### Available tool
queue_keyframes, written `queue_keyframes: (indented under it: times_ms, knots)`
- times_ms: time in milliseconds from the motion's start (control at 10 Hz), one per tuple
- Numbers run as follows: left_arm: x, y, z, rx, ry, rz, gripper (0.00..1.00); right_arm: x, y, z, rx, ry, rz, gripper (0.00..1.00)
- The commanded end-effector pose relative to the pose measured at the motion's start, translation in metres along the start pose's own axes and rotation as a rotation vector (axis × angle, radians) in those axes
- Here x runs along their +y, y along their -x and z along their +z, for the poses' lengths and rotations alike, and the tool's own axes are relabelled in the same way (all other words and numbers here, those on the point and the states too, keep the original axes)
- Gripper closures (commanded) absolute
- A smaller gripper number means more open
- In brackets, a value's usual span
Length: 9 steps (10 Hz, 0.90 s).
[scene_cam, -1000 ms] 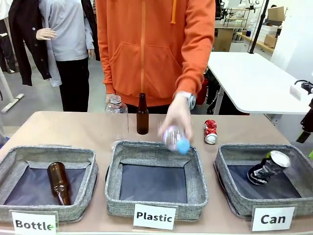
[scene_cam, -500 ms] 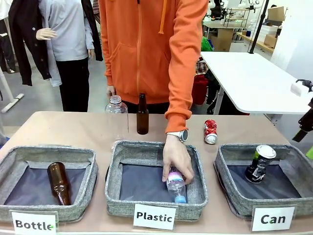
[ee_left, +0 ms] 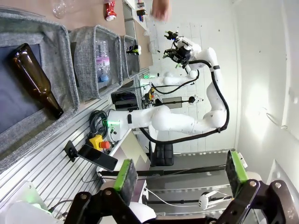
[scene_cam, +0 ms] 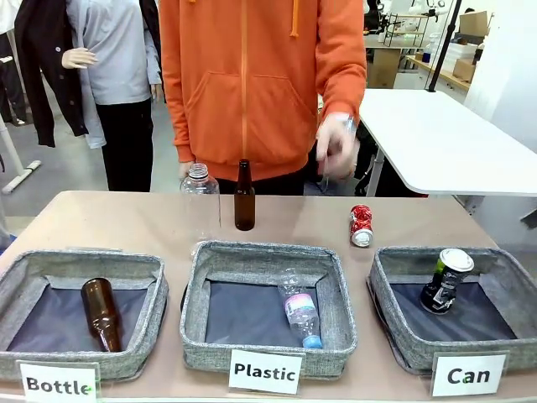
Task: Sort the can waste into the basket.
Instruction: Pick up the can waste from the table and place it in the right Fabric basket.
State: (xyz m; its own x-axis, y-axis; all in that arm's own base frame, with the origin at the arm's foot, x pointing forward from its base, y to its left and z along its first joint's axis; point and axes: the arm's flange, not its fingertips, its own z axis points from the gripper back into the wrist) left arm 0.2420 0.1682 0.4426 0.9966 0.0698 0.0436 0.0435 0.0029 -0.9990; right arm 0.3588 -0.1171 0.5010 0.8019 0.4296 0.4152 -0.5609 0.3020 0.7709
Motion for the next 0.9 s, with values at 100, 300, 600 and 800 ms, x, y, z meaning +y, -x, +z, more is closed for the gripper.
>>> queue_keyframes:
  times_ms: [100,300,600,800]
  knots:
    - [-0.002,0.000,0.001,-0.001,0.017,-0.015,0.00,-0.021,-0.009,0.021,-0.824,-0.453,-0.634,0.00]
    - [-0.002,0.000,0.001,-0.001,0.017,-0.015,0.00,-0.026,0.003,0.017,-0.169,-0.156,-0.229,0.00]
    - [-0.002,0.000,0.001,-0.001,0.017,-0.015,0.00,-0.026,0.003,0.017,-0.169,-0.156,-0.229,0.00]
    - [-0.002,0.000,0.001,-0.001,0.017,-0.015,0.00,-0.026,0.003,0.017,-0.169,-0.156,-0.229,0.00]
